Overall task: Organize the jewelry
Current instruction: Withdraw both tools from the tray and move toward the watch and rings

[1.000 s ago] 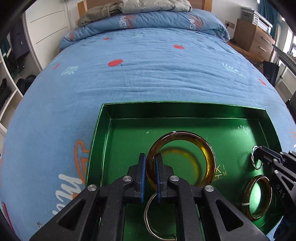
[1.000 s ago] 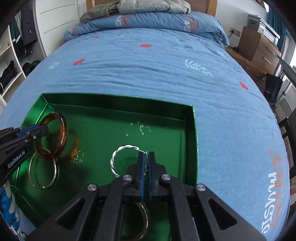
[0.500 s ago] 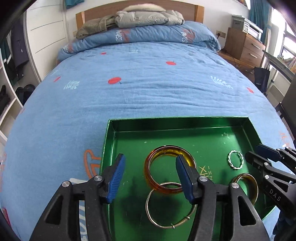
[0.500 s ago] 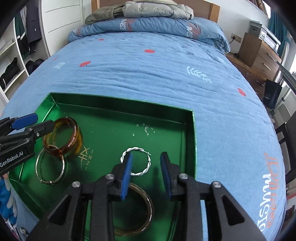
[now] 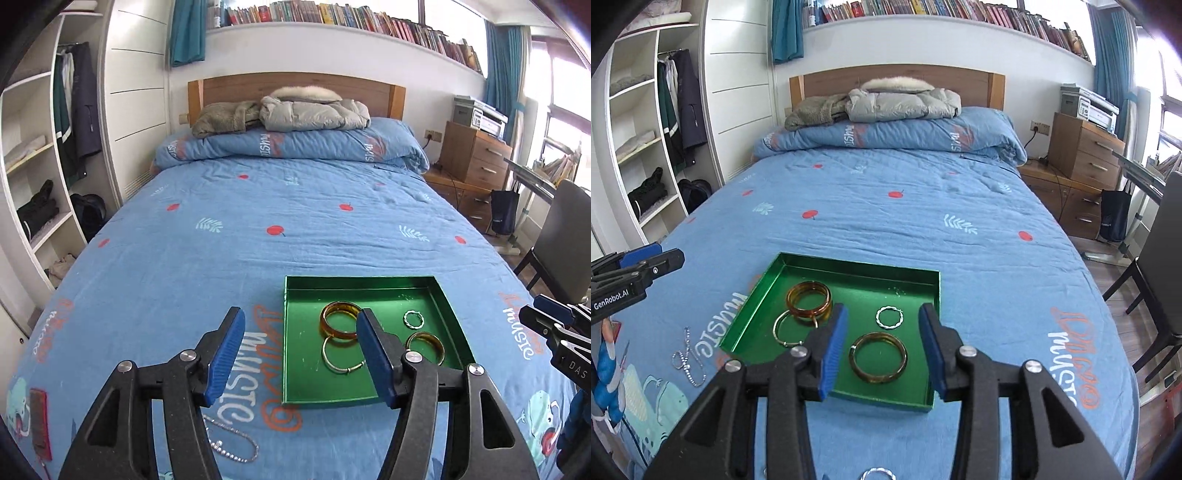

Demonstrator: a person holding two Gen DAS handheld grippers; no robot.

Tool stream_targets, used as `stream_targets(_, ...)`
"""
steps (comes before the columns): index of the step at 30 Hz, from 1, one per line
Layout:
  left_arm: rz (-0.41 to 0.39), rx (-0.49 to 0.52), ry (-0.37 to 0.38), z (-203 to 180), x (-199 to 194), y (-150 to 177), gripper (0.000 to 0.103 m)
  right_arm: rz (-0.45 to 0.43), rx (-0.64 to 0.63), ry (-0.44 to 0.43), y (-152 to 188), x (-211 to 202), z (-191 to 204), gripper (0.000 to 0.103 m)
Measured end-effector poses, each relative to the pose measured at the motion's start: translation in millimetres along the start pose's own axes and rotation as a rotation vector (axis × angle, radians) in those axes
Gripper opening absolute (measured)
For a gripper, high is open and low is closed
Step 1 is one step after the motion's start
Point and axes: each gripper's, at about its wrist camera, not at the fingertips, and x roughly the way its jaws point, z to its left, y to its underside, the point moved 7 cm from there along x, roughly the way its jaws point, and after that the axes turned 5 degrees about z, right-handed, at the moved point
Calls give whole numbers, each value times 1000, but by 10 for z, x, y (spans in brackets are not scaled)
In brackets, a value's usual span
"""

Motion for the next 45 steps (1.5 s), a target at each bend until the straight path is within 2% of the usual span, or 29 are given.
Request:
stream_targets(7,-77,17,-19,112,-725,349,78,-54,21,-5,366,-882,12,39)
stream_targets(16,-131,44,-29,288,-1464,771,79,-126,11,42,781,-1869,-10,43)
stream_targets(23,-141,56,-97,554,-1893,1087,79,-178,33,44,1086,-2406,-73,44)
stream_targets(28,-128,34,-121,716,-2026,1283,79,-201,56,43,1320,-2645,-139,44)
stream_targets(32,-117,22,-102,714,-2070,1451,79,-208,91,34,1488,-2713,-246,44)
stream_targets(38,-83,15,-54,536,-1927,1697,79,-181,123,60,1764,-2622,-466,44)
stream_targets(45,-60,49,32,142,-1660,1910,87,-152,167,69,2033,-2394,-700,45)
